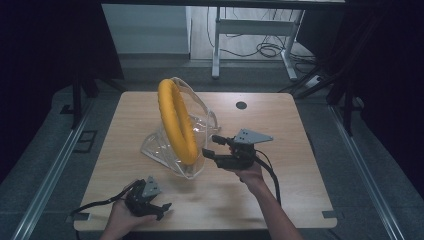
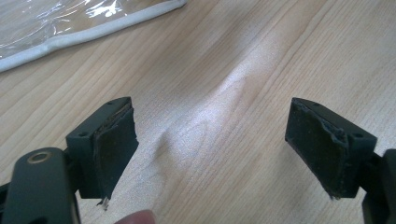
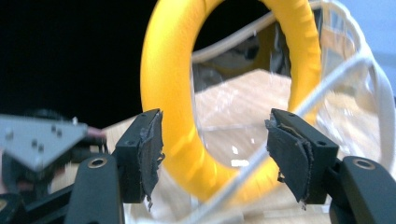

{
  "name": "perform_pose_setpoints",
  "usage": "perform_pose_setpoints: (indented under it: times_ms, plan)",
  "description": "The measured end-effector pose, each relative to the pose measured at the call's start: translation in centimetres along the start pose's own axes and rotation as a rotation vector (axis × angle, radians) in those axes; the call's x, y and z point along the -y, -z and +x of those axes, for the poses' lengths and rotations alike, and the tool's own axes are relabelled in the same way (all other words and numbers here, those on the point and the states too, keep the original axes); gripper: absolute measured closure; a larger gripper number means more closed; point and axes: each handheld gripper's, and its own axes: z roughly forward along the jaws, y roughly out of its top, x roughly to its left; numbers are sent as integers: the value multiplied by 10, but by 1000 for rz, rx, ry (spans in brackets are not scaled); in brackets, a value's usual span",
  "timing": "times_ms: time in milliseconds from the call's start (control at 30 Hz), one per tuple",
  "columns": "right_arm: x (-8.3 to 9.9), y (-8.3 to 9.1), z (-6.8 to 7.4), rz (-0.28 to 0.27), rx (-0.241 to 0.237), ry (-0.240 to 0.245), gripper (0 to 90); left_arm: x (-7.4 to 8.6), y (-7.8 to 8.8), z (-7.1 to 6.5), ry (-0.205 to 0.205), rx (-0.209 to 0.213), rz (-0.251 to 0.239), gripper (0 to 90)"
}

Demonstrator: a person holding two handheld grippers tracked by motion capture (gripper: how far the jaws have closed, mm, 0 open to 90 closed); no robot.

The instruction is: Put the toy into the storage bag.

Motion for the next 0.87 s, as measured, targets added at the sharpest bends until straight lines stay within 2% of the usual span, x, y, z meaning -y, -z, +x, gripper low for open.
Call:
perform_pose_setpoints:
  times_ms: [267,500,633,867]
  plan:
    - [28,17,-8,57,31,-15,362,0,0,0,1,-2,1,164]
    - [48,21,-13,88,55,-25,363,0,0,0,2,-4,3,164]
    - [49,20,-11,121,72,6,363,0,0,0,1,-4,1,164]
    - [52,20,-6,148,74,22,358,0,0,1,-2,-1,0,164]
